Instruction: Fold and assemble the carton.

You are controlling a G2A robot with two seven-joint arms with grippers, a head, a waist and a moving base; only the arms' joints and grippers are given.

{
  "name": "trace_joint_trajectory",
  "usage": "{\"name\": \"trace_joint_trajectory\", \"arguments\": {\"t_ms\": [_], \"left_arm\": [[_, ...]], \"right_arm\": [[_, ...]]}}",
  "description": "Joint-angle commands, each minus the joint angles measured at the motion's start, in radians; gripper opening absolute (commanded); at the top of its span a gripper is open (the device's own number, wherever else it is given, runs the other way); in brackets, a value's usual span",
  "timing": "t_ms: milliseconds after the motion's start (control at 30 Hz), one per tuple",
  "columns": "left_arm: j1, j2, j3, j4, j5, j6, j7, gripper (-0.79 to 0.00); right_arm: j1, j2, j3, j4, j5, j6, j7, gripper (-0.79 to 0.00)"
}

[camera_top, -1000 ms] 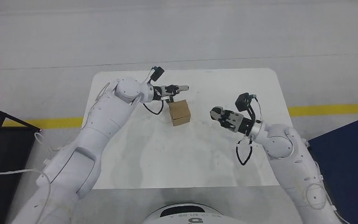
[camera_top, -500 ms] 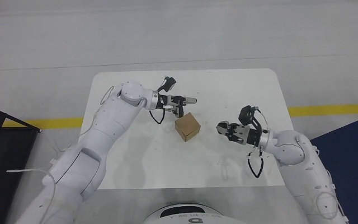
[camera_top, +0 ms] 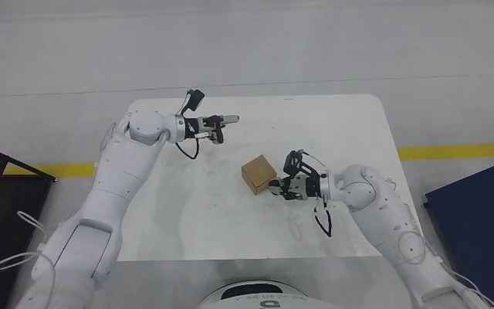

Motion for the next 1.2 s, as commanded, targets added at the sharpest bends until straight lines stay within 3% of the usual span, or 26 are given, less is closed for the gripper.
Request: {"name": "trace_joint_trajectory", "arguments": {"t_ms": [0,100,233,500,633,733,900,1033,1167], "left_arm": [[0.054,0.024,-0.051,-0.083,0.028,0.031,-0.001,0.000],[0.124,0.050,-0.112,-0.179,0.047,0.074,-0.002,0.000],[0.188,0.068,-0.165,-0.256,0.039,0.109,0.003,0.000],[0.231,0.083,-0.198,-0.304,0.031,0.128,0.003,0.000],[0.239,0.084,-0.191,-0.303,0.018,0.127,0.004,0.000],[0.241,0.084,-0.179,-0.299,0.013,0.123,0.006,0.000],[0.232,0.081,-0.161,-0.275,-0.004,0.120,0.011,0.000],[0.218,0.081,-0.153,-0.262,-0.009,0.113,0.011,0.000],[0.207,0.079,-0.140,-0.238,-0.024,0.108,0.006,0.000]], "right_arm": [[0.051,-0.012,-0.026,0.060,-0.019,0.056,-0.052,-0.785],[0.103,-0.030,-0.053,0.127,-0.043,0.138,-0.152,-0.785],[0.135,-0.042,-0.078,0.175,-0.056,0.157,-0.212,-0.785],[0.114,-0.035,-0.021,0.147,-0.013,0.163,-0.328,-0.785],[0.101,-0.032,-0.014,0.120,-0.037,0.263,-0.292,-0.785],[0.119,-0.038,-0.056,0.126,-0.032,0.338,-0.150,-0.785],[0.159,-0.056,-0.119,0.139,0.041,0.284,-0.098,-0.785],[0.169,-0.055,-0.097,0.178,0.048,0.316,-0.136,-0.785],[0.150,-0.053,-0.100,0.138,0.069,0.269,-0.136,-0.785]]}}
